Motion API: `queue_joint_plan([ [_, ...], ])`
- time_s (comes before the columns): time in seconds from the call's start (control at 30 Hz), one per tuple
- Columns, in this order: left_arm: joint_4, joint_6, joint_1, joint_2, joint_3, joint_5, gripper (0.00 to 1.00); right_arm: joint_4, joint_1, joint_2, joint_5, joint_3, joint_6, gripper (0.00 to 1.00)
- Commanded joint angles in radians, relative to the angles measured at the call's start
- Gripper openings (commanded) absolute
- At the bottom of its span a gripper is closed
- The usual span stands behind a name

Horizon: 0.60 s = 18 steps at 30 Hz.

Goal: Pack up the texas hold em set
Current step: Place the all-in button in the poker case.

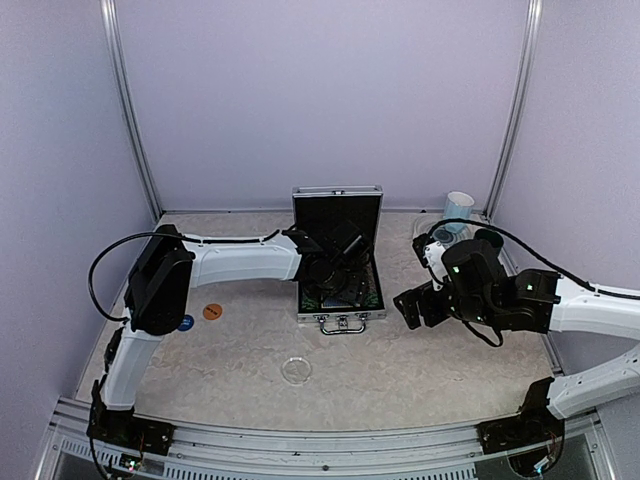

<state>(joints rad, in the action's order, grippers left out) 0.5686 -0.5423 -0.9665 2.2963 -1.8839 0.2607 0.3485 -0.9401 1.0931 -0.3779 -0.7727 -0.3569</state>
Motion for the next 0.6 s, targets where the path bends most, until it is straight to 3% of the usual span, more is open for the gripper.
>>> queue_joint_plan([
  [0.0, -0.016, 0.0, 0.0, 0.01, 0.004, -0.006, 0.81, 0.0, 0.004, -0.018, 0.011, -0.006, -0.003, 0.99],
  [0.1, -0.01, -0.003, 0.002, -0.005, 0.005, 0.001, 0.92, 0.002, 0.003, -0.019, 0.023, -0.012, 0.003, 0.99],
  [0.23, -0.003, -0.009, -0.005, -0.06, 0.029, 0.003, 0.99, -0.018, -0.001, -0.018, 0.1, -0.015, 0.033, 0.99],
  [0.57, 0.003, -0.033, -0.03, -0.361, 0.228, 0.065, 0.99, -0.059, -0.071, 0.085, 0.164, -0.062, 0.108, 0.99],
])
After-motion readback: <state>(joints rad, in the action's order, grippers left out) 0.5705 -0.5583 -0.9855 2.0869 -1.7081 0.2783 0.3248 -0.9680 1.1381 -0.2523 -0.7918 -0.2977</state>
